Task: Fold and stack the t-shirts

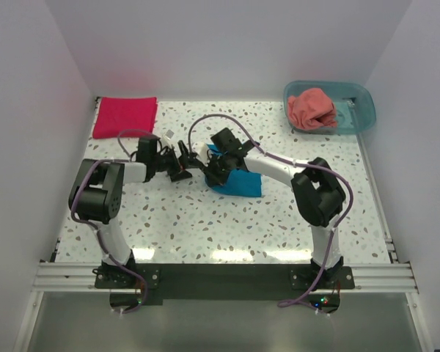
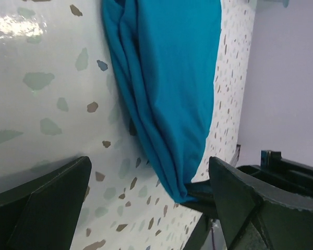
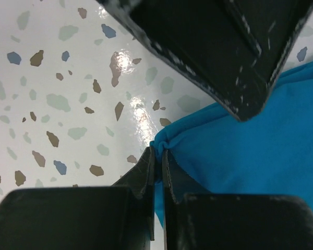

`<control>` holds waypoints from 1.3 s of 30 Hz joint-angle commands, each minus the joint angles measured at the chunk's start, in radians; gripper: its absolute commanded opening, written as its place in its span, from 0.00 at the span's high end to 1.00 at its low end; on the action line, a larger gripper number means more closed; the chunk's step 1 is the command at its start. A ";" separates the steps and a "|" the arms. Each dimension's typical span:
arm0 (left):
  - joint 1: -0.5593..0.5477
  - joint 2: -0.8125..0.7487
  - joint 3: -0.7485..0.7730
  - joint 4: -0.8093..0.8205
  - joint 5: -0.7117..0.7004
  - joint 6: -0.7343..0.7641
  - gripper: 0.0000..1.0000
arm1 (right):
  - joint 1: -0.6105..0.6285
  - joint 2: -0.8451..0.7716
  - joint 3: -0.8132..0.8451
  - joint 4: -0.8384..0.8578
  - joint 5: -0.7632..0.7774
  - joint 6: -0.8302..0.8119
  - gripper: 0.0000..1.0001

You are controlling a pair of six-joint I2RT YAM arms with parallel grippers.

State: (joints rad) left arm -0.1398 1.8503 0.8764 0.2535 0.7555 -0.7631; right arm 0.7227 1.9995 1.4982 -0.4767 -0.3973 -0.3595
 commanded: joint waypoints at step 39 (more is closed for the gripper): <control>-0.054 0.328 0.803 -0.698 -0.268 0.426 1.00 | -0.155 -0.143 0.128 0.040 -0.071 0.235 0.09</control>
State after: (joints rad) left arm -0.2310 2.1494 1.5372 -0.2386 0.5549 -0.6010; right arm 0.6189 1.9778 1.6203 -0.4305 -0.4683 -0.1246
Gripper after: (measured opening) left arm 0.109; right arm 0.897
